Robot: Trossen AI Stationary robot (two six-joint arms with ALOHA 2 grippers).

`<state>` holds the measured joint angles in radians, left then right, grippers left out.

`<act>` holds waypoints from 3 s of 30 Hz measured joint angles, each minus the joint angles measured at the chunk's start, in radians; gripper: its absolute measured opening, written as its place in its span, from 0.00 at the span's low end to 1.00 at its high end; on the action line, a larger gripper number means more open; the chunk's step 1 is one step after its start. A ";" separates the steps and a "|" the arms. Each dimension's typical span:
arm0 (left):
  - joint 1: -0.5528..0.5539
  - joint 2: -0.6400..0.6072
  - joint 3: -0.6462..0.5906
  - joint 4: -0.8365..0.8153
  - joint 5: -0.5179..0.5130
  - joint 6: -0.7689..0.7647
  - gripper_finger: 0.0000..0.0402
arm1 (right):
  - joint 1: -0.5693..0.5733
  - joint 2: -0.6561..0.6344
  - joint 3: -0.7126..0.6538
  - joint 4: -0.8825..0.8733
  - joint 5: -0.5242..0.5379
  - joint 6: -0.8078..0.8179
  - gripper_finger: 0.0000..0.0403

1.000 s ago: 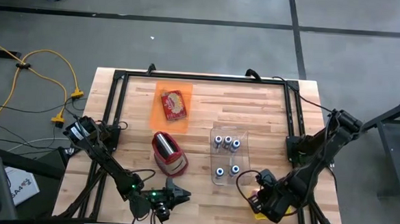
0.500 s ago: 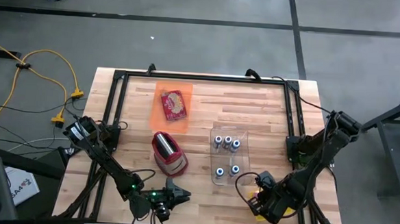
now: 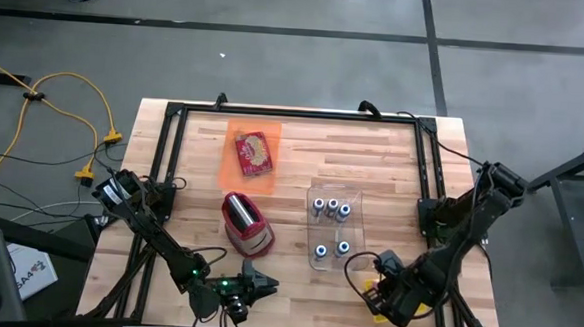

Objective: Pick & Place Food Item
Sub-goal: Put the pink donut into the yellow bin

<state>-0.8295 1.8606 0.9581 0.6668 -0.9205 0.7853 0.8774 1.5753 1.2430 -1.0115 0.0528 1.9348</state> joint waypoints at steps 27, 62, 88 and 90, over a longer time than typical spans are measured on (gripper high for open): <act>0.000 0.000 0.000 0.000 0.000 0.000 0.34 | 0.011 0.048 0.000 -0.021 -0.082 0.009 0.06; -0.020 0.000 0.000 0.000 -0.026 0.023 0.34 | 0.013 0.127 -0.001 0.035 -0.159 0.001 0.13; -0.020 0.000 0.000 0.001 -0.026 0.023 0.34 | 0.013 0.126 -0.001 0.061 -0.168 -0.032 0.17; -0.020 0.000 0.000 0.001 -0.026 0.024 0.34 | 0.013 0.126 -0.001 0.060 -0.154 -0.032 0.23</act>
<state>-0.8497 1.8606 0.9581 0.6678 -0.9463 0.8090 0.8902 1.7016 1.2423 -0.9511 -0.1008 1.9029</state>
